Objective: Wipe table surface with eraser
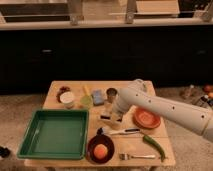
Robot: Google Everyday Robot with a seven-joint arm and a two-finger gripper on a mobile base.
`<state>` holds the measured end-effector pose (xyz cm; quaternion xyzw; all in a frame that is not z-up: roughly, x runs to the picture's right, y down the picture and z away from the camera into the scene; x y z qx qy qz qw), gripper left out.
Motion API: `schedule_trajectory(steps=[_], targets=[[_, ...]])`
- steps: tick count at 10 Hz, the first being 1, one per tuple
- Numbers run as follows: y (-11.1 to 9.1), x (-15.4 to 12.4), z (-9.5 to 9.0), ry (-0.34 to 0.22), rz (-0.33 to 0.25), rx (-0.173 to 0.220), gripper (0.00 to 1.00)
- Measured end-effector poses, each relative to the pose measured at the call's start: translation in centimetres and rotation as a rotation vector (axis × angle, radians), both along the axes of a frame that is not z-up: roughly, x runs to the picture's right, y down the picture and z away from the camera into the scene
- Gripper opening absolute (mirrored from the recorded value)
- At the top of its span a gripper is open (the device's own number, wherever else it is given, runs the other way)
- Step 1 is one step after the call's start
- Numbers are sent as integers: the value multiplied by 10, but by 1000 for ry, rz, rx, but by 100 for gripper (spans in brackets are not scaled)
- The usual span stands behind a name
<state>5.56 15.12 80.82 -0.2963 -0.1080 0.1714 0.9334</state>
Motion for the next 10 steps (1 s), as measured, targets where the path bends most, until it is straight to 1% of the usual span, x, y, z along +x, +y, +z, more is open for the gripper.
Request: schedule_trajectory(steps=[1,4,5,7,9,10], targets=[[0,2,0,-26,14,13,0],[1,9,6,-159,85,65,0],[1,7,10,-196,89,74,0],[0,9,17,-249,81,75,0],[0,7,26,-296,73,76,0],[1,8,31,-309,75,76,0]])
